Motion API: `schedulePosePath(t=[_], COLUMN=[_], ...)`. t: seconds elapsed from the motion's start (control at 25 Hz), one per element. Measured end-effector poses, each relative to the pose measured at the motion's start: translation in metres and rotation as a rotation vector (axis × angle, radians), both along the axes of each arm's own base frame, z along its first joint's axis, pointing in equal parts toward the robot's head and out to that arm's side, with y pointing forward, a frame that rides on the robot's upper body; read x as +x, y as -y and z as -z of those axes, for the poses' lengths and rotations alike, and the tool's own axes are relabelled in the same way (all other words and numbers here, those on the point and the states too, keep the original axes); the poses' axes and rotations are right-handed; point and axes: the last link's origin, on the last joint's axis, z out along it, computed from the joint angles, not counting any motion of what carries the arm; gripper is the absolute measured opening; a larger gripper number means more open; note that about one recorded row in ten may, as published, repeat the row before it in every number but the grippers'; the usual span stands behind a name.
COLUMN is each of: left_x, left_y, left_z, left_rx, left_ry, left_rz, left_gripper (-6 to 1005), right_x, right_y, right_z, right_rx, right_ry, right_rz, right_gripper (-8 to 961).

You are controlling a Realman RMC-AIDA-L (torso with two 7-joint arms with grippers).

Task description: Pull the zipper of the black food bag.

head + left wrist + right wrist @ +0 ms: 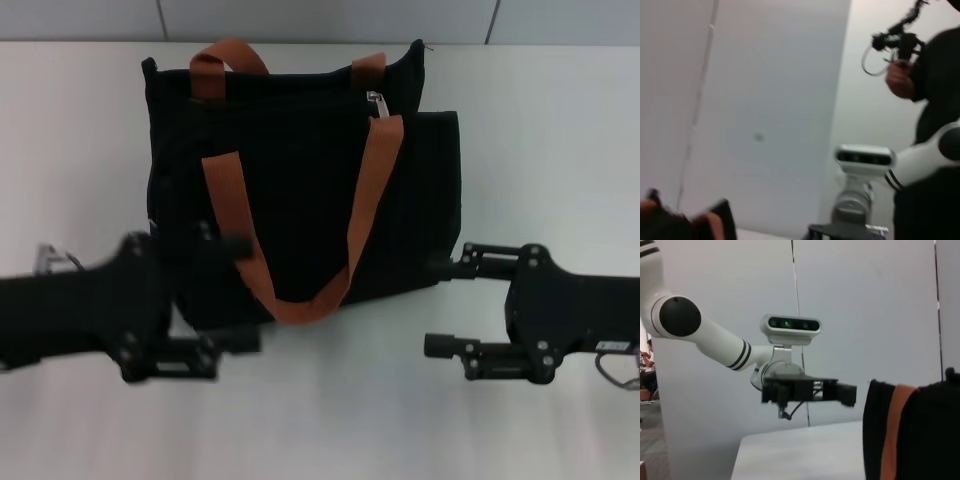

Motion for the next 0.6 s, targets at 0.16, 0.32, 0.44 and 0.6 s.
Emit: schedulePosePath(t=[0.16,0.32,0.44,0.6], left_x=[-0.005,-0.014,-0.016,-0.018], left_y=[0.007,0.008,0.007,0.008], left_z=[0.022,0.041,0.047,0.047], left_rx=[-0.012,-0.008,-0.006,0.005], left_ry=[-0.045,-0.116,-0.146,-0.153], left_rz=[-0.006,-0.040,-0.041,-0.034], left_gripper=[837,836,835,834], right_x=[0.001,0.005,0.010,0.012], right_y=[0.004,0.010,0.014,0.014], right_z=[0.010,0.020,0.030,0.033], right_rx=[-0.028,-0.058,-0.058,-0.054], right_ry=[0.012,0.030,0.042,0.053], right_rz=[0.009,0.020,0.036,0.043], right_gripper=[710,710,710,710])
